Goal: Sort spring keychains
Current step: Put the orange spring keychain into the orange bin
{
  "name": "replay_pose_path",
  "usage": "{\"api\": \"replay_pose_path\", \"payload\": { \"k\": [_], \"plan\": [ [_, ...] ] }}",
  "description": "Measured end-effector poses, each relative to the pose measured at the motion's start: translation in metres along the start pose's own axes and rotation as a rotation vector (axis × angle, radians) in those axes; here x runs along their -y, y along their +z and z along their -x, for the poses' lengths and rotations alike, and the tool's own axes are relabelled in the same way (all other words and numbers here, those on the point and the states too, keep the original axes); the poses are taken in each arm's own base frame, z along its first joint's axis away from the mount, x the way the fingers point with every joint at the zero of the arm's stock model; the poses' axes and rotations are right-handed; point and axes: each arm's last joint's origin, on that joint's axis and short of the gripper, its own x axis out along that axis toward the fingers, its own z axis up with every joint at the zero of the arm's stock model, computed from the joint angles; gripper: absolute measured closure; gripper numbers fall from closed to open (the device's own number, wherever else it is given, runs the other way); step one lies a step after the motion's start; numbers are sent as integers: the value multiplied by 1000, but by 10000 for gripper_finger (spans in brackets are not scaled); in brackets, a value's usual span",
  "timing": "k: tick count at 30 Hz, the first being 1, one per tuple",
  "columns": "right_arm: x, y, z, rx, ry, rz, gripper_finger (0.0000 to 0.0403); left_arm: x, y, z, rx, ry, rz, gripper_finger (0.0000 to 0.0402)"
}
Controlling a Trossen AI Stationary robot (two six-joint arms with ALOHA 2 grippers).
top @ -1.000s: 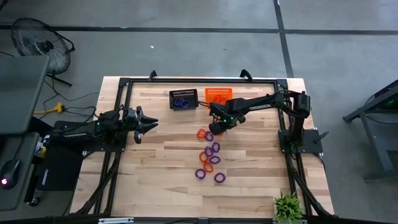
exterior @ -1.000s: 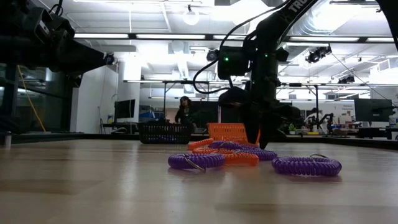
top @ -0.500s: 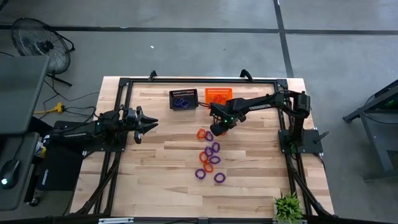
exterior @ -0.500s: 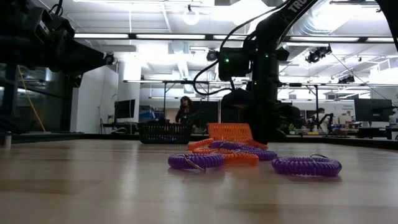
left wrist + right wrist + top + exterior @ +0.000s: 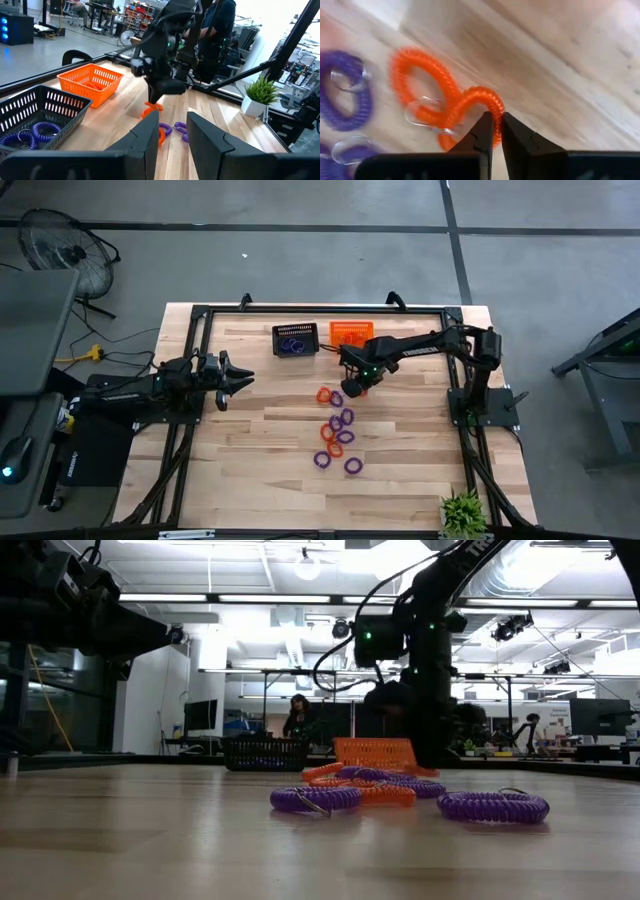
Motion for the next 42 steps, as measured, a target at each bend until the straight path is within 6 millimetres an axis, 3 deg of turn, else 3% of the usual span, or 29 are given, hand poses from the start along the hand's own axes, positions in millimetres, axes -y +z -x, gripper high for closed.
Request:
{"api": "replay_pose_path", "payload": {
  "k": [11, 17, 29, 42],
  "plan": [
    [-1, -1, 47, 133, 107, -1, 383, 0, 0, 0, 0, 0, 0, 302],
    [6, 12, 70, 297, 169, -44, 385, 0, 0, 0, 0, 0, 0, 302],
    [44, 57, 81, 453, 251, -176, 383, 0, 0, 0, 0, 0, 0, 302],
    [92, 83, 87, 542, 165, -238, 381, 0, 0, 0, 0, 0, 0, 302]
  ]
}}
